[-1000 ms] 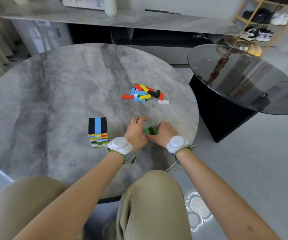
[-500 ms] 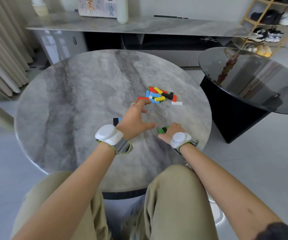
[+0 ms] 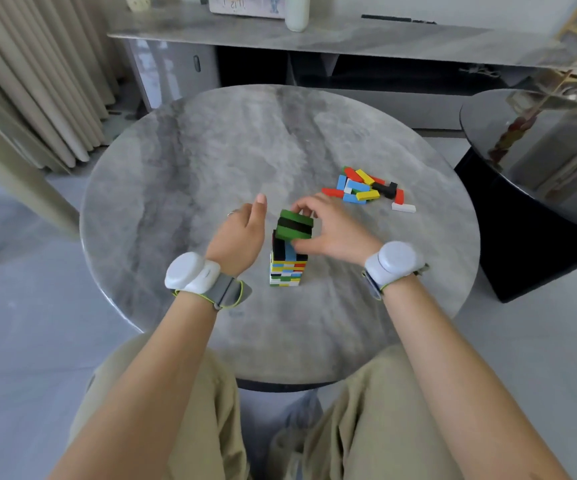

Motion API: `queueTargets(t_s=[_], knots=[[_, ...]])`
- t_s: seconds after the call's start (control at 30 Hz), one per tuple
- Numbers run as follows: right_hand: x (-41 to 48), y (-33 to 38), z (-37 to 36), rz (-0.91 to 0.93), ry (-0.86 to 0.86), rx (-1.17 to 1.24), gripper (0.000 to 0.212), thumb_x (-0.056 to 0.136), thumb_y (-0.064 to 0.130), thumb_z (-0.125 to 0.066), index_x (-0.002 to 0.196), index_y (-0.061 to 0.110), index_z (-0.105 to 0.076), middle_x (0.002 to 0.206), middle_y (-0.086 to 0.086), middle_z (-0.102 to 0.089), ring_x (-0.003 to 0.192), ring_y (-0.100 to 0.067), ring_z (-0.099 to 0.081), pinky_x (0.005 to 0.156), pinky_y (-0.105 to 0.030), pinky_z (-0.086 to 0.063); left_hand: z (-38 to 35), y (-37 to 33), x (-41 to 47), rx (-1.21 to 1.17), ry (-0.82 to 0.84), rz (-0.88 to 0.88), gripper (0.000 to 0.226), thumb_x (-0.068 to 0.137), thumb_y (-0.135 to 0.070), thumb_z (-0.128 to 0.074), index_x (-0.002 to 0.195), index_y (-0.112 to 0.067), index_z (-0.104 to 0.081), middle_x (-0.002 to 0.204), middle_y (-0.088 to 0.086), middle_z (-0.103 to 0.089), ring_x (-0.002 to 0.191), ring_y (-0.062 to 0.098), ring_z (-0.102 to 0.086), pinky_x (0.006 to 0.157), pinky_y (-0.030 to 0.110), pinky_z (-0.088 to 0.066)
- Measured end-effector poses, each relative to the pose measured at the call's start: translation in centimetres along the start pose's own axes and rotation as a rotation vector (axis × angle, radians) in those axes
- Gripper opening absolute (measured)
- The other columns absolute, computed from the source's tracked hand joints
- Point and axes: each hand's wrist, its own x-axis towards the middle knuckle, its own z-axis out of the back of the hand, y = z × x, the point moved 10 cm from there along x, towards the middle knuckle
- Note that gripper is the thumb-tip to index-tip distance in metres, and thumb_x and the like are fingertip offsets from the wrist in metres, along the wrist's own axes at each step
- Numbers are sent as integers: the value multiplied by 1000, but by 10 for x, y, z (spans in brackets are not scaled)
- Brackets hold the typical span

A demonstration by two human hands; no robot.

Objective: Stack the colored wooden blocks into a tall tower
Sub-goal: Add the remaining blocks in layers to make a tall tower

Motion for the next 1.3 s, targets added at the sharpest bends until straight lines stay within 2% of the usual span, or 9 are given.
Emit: queueTargets(t_s=[0.13,0.27,0.43,0.6,0.73,0.87,0.93,1.03,1.3], knots=[[-1,-2,-9,20,58,-44,47,69,23,-77,111,19,-56,101,2,-43,101,-15,-41,92,-31,-37,-10,4,2,87,95,10,64,98,-51,-17,116,-3,-57,122,12,-58,116,28,-50,91,32,-32],[0,-1,-10,34,89,-107,49,69,25,-76,112,20,-54,102,2,-43,102,-15,-39,92,-33,-37,-9,2,3,112,97,-30,65,98,-52,-18,112,-2,-57,118,14,-60,104,25,-51,85,29,-32],[0,8,-14,52,99,-182,50,69,28,-75,113,20,-52,101,3,-42,100,-15,-36,90,-35,-39,-12,2,2,141,120,-37,65,98,-50,-19,111,0,-58,113,15,-61,106,28,-54,86,32,-35],[1,11,-17,40,120,-201,51,70,26,-74,115,18,-51,102,2,-40,98,-14,-33,88,-33,-37,-15,0,0,164,147,-33,54,99,-48,-21,107,-6,-56,111,14,-61,104,29,-55,87,34,-39],[1,11,-20,27,138,-185,51,69,25,-74,114,18,-51,104,0,-41,103,-18,-38,89,-32,-38,-14,0,-1,171,152,-33,46,100,-47,-21,99,-12,-50,105,14,-60,97,27,-53,83,32,-37],[1,9,-23,9,153,-220,52,68,26,-74,115,19,-51,103,1,-41,105,-19,-40,89,-33,-39,-15,0,0,176,149,-25,58,99,-47,-22,104,0,-56,96,15,-61,94,31,-55,77,32,-37],[2,9,-23,10,153,-231,53,68,27,-74,115,19,-51,103,1,-41,104,-19,-39,88,-32,-39,-14,0,1,186,145,-28,56,100,-46,-22,91,-1,-54,81,10,-55,83,30,-51,73,31,-34],[2,9,-24,12,154,-248,54,68,28,-74,115,19,-50,102,2,-39,104,-19,-38,88,-32,-39,-13,1,0,203,138,-12,48,100,-45,-23,66,-13,-35,65,2,-40,72,25,-40,69,30,-29],[3,6,-24,-6,148,-271,55,67,32,-74,115,22,-48,103,4,-37,107,-19,-39,86,-30,-34,-12,3,-1,190,136,27,46,100,-44,-23,65,-17,-32,63,0,-39,72,25,-39,68,30,-29]])
